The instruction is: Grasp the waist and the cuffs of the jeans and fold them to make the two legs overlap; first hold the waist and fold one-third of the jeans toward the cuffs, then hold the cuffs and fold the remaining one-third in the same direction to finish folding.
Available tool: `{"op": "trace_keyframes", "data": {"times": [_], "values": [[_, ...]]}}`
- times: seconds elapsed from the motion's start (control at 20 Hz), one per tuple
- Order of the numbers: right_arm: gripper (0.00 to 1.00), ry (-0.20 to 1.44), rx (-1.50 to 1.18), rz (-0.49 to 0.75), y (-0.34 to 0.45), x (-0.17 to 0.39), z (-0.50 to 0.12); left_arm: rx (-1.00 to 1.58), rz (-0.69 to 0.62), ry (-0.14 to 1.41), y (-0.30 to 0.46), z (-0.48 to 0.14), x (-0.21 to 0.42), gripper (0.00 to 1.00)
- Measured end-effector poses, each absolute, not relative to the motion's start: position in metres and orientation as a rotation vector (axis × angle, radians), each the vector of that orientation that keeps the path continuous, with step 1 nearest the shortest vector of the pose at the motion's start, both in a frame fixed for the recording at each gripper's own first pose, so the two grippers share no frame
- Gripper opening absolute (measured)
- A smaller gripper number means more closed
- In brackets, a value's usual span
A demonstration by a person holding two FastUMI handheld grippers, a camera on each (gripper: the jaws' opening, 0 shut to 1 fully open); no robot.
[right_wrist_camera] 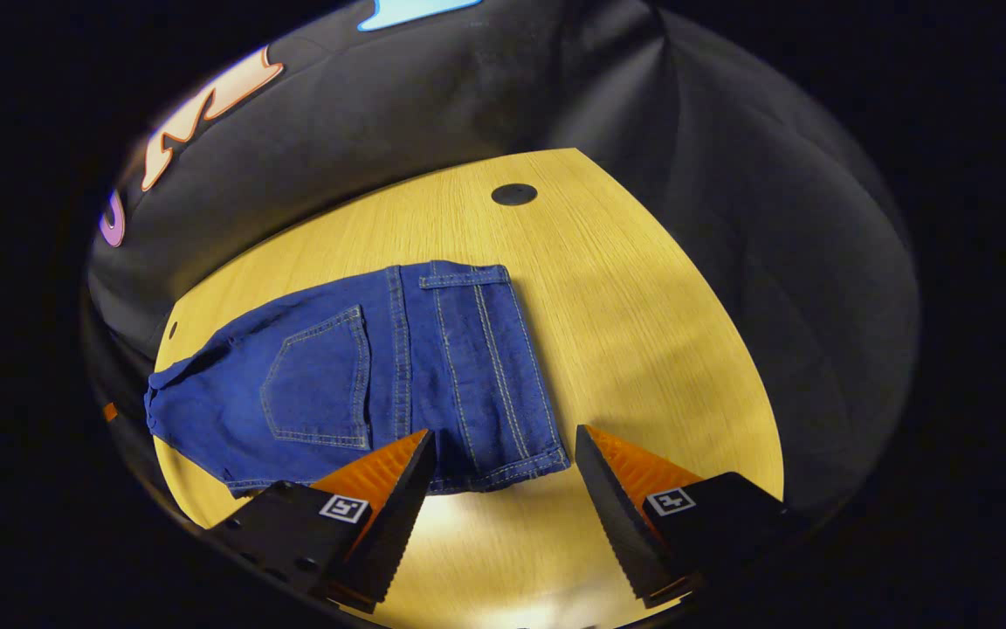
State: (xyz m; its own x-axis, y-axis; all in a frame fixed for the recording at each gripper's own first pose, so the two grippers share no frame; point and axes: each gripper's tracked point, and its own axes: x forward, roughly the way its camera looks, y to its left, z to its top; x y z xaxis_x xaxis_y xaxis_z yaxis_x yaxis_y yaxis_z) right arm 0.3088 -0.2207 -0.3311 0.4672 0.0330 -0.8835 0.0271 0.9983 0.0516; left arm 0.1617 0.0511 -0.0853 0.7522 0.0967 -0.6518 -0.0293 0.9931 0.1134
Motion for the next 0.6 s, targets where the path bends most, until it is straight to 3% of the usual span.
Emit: {"op": "trace_keyframes", "data": {"times": [0.1,0.35,0.4,0.45,0.5,0.6], "values": [[0.99,1.094,0.08,0.023,-0.222,0.309,-0.337,0.079,0.068,0.689,0.039,-0.086,0.152,0.96],[0.96,1.076,0.12,0.055,-0.222,0.314,-0.338,0.039,0.067,0.633,0.007,-0.085,0.133,0.96],[0.99,1.082,0.11,0.061,-0.222,0.313,-0.339,0.031,0.072,0.634,0.003,-0.087,0.128,0.96],[0.95,1.079,0.09,0.067,-0.221,0.312,-0.34,0.025,0.079,0.634,0.001,-0.09,0.123,0.96],[0.99,1.077,0.067,0.077,-0.219,0.312,-0.341,0.019,0.084,0.633,-0.003,-0.092,0.12,0.96],[0.91,1.076,0.023,0.078,-0.217,0.312,-0.344,0.001,0.093,0.633,-0.008,-0.094,0.111,0.96]]}}
